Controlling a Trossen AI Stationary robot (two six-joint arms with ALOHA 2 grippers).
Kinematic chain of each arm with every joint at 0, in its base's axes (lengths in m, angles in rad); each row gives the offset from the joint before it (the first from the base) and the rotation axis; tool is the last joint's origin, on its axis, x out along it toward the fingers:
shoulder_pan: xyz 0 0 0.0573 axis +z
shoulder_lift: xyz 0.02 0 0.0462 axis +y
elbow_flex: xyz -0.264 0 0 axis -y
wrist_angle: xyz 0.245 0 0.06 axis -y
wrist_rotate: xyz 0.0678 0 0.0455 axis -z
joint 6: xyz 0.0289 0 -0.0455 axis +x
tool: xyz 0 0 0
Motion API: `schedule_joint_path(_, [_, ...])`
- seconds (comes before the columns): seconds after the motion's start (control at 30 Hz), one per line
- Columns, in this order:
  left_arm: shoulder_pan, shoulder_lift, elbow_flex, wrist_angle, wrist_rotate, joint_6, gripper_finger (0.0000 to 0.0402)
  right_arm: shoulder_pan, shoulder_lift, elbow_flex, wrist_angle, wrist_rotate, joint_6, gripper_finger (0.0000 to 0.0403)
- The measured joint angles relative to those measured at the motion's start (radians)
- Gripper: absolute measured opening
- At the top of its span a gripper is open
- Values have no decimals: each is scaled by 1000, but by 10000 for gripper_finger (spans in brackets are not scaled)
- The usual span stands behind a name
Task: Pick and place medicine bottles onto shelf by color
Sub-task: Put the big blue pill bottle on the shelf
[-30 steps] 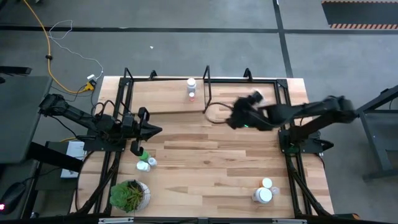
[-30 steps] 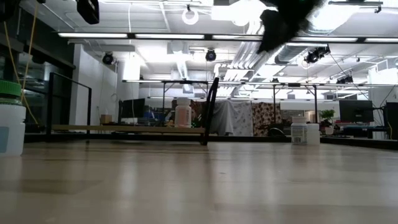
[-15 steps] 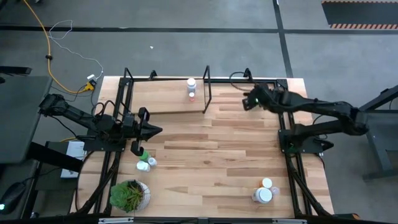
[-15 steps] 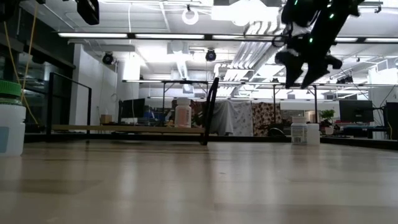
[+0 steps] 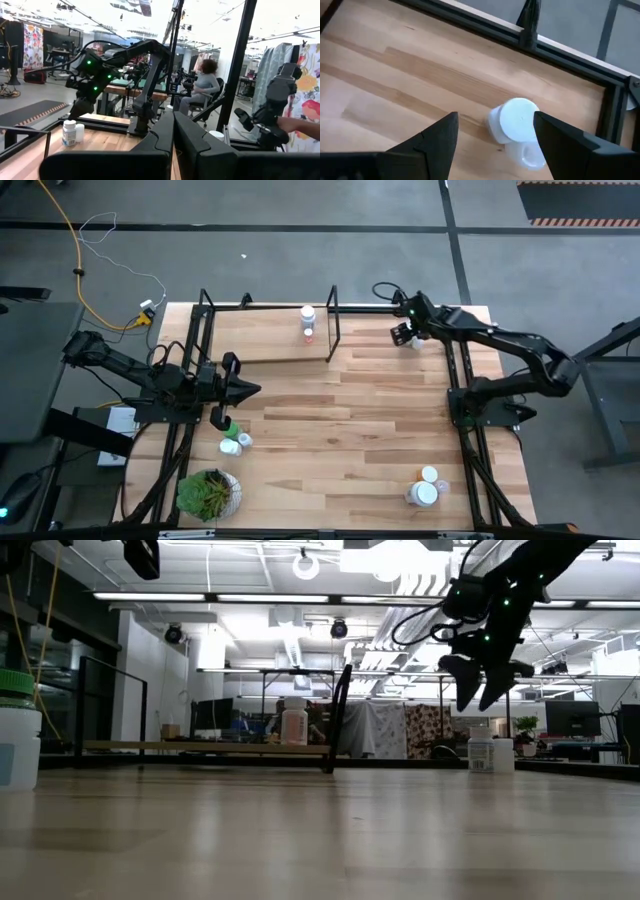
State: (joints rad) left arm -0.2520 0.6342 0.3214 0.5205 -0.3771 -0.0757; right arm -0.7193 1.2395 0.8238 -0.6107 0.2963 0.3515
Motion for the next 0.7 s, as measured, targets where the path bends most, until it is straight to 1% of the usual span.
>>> schedule_joint_path(0.13, [0,0,0,0,0,0,0,-35,30,0,-1,27,-17,252])
schedule_joint_path(0.43, [0,0,0,0,0,0,0,-91,139,0,20,7,-20,252])
schedule_joint_path(0.7, [0,0,0,0,0,0,0,-95,211,2,60,6,-24,252])
